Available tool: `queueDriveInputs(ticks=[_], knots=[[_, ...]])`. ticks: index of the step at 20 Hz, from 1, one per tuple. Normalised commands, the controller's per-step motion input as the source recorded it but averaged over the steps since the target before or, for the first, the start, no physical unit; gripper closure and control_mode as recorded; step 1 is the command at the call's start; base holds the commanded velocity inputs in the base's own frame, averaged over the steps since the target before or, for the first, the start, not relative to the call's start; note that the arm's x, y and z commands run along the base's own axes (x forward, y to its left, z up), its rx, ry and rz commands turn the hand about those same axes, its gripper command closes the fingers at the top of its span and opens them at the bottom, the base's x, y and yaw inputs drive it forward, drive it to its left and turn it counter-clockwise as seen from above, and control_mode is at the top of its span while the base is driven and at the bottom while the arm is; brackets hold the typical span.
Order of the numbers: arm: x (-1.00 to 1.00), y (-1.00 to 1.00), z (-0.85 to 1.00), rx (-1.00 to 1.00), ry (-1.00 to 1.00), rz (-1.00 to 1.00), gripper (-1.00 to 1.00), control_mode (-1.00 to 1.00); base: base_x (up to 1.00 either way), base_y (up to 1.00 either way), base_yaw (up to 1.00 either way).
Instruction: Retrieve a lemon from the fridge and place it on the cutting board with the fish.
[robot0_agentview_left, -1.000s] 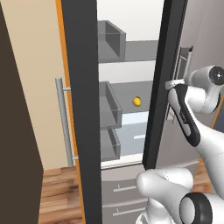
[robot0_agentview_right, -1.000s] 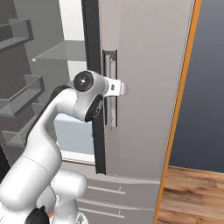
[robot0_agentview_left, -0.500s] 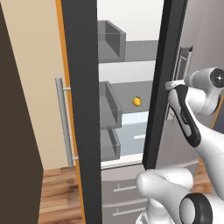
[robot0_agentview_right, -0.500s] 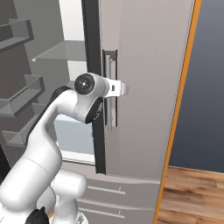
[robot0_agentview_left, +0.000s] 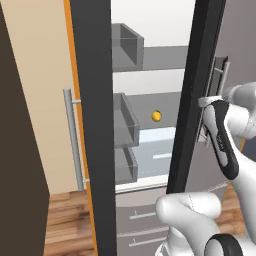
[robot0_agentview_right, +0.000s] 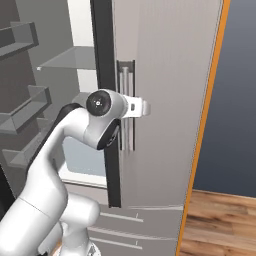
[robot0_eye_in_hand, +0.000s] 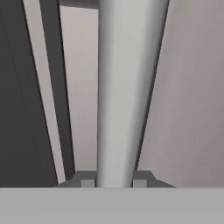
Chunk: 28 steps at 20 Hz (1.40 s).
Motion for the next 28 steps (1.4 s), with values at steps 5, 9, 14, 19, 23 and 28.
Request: queueDriveInputs(ticks=[5, 9, 14, 19, 23, 28], knots=[[-0.88, -0.57, 0.06, 0.00, 0.00, 0.04, 1.00, -1.00, 0.00, 0.00, 0.00], [-0.91, -0.79, 0.00, 0.00, 0.00, 0.06, 1.00, -1.00, 0.00, 0.00, 0.00], [-0.87, -0.87, 0.00, 0.00, 0.00, 0.08, 1.00, -1.00, 0.00, 0.00, 0.00], [-0.62, -0.76, 0.00, 0.00, 0.00, 0.08, 1.00, -1.00, 0.00, 0.00, 0.00], [0.00, -0.03, 0.00, 0.00, 0.01, 0.04, 1.00, -1.00, 0.00, 0.00, 0.00], [0.00, 0.01, 0.00, 0.00, 0.00, 0.02, -1.00, -1.00, 0.00, 0.00, 0.00]])
